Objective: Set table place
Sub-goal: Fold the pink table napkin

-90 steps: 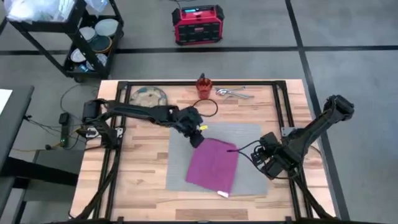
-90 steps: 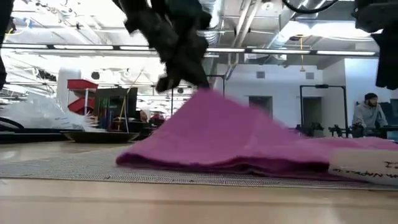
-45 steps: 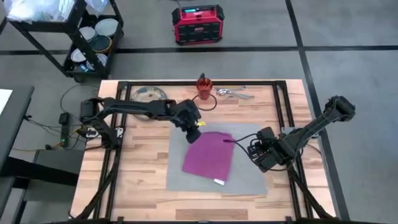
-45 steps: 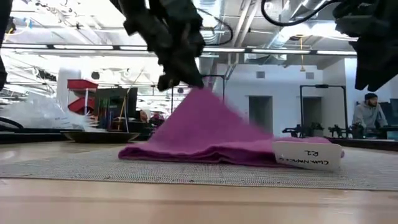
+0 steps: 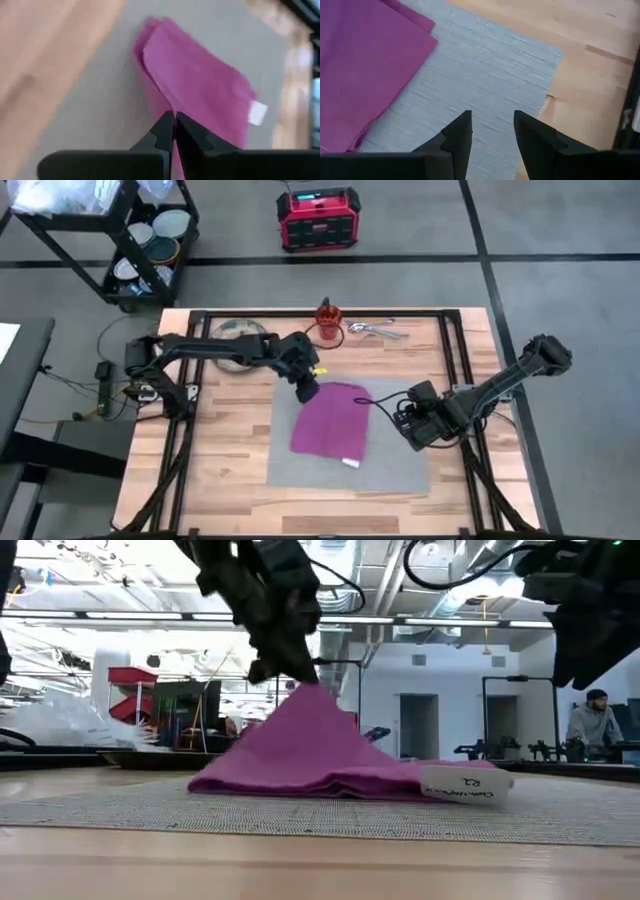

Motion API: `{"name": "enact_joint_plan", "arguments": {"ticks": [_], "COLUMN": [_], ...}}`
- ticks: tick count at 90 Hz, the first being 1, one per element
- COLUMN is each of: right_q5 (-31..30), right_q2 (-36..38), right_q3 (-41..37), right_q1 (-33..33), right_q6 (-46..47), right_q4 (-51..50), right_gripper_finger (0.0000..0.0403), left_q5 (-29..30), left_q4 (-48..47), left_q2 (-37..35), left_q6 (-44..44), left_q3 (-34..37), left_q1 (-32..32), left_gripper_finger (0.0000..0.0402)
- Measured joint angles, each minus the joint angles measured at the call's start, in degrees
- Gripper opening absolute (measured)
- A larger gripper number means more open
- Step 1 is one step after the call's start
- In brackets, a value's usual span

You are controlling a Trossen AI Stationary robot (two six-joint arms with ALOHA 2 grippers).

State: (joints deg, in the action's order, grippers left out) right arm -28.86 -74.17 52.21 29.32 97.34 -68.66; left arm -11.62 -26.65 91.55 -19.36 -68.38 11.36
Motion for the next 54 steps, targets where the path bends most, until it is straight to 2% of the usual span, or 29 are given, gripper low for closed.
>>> {"name": "enact_joint_plan", "arguments": {"ticks": [8,17,25,36,54], "right_q5": [0.22,0.07,0.44,0.31,0.27], "right_q2": [-0.02,-0.12,0.02,-0.13,-0.13], "right_q3": [0.00,0.00,0.00,0.00,0.00], "right_q1": [-0.56,-0.49,-0.80,-0.55,-0.98], "right_q6": [-0.50,-0.58,-1.37,-1.46,-1.92], "right_q4": [0.14,0.77,0.57,1.04,1.30], "right_gripper_finger": [0.0133,0.0133,0.0133,0.0133,0.0133], "left_q5": [-4.69,-1.82,-3.23,-1.86,-2.82], "left_q4": [-0.51,0.17,-0.16,-1.01,-2.26], "left_q2": [0.51,-0.19,-0.42,0.17,-0.64], "left_q6": [-1.27,0.43,0.69,1.40,3.32], "left_q3": [0.32,0.42,0.04,0.41,0.26], "left_q1": [0.74,0.10,0.30,0.76,2.42], "left_gripper_finger": [0.0000,0.0000,0.0000,0.0000,0.0000]}}
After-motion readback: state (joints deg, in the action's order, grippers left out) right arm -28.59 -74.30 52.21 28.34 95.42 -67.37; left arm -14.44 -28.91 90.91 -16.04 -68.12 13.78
